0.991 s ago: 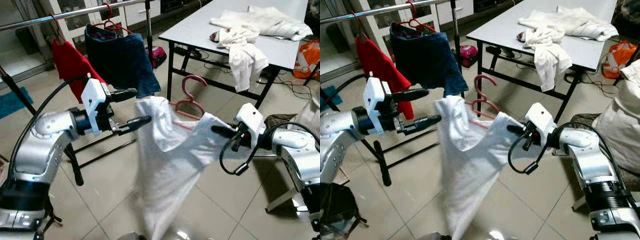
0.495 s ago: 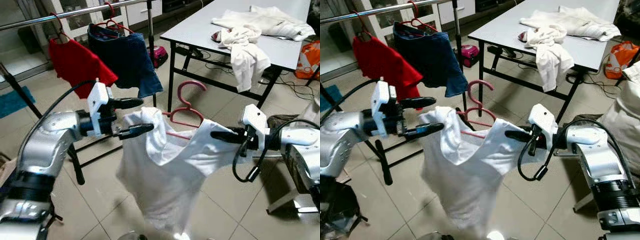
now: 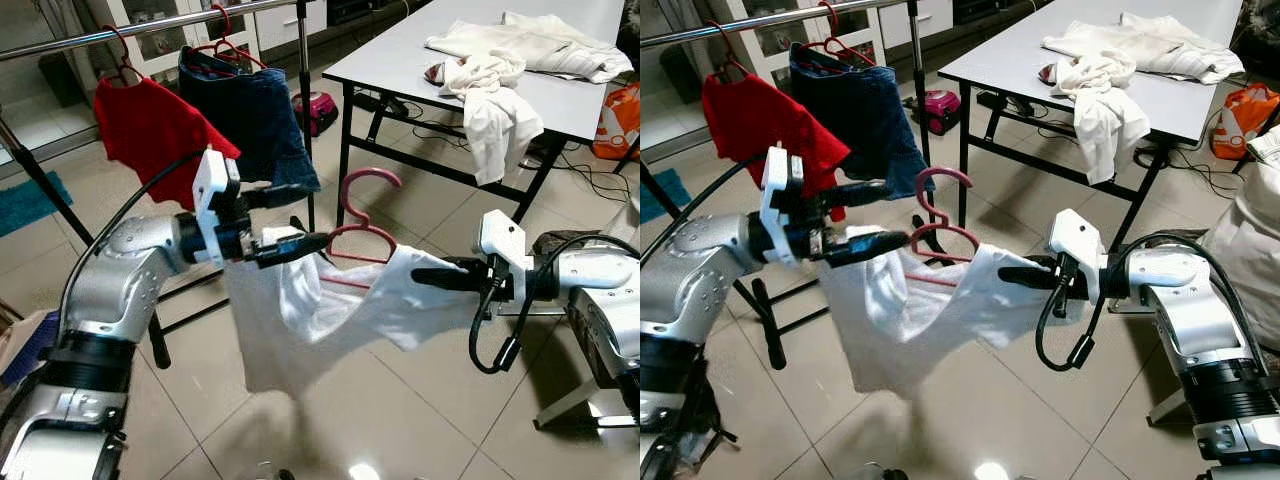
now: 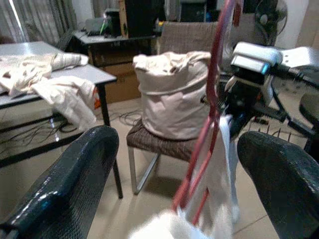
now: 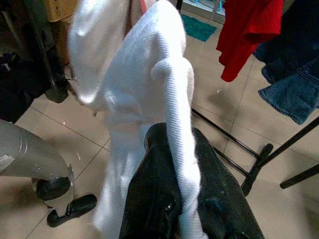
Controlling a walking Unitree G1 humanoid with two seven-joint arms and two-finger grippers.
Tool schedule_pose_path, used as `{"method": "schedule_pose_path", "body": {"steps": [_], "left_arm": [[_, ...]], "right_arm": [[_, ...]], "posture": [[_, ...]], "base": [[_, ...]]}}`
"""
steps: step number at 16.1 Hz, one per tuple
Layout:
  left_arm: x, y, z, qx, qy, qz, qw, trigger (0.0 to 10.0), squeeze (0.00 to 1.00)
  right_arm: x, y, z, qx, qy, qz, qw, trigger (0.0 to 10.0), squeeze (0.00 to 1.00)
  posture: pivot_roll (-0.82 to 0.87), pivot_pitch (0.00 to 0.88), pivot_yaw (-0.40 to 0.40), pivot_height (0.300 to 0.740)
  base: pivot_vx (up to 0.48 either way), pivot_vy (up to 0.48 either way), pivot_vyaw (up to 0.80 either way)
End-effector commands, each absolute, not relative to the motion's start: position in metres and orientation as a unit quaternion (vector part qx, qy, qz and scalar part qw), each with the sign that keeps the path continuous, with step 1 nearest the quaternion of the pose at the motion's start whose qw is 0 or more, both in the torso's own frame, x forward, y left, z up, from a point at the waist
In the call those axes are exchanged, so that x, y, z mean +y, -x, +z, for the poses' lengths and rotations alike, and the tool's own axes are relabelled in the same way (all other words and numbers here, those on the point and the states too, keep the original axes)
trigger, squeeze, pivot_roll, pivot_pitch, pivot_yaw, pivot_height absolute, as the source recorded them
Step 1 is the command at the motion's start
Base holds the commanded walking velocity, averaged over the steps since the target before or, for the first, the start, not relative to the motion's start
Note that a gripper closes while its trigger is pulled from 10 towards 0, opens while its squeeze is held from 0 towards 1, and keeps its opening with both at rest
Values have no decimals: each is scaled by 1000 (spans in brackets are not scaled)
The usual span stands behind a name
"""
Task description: Hang hanger
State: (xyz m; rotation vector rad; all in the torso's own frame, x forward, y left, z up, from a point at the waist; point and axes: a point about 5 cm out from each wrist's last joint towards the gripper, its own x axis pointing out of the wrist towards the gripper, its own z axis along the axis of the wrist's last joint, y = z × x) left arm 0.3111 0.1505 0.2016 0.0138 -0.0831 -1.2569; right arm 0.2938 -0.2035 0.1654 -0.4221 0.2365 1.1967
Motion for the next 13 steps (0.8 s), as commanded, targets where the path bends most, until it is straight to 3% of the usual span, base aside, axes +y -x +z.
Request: {"method": "schedule_pose_path", "body": {"steps": [1,13], "left_arm": [[152,-313,204,-38,-1,-587,809,10000,0],[117,-307,189,-22,-2,-638,770,10000,0]], "right_arm": [[-196,-295,178,86,201,571,791,0,0],[-179,-298,178,74,194,586,783,0,0]], "posture": [[-102,0,74,740],[-107,0,76,740]], "base": [[0,0,0],[0,0,0]]}}
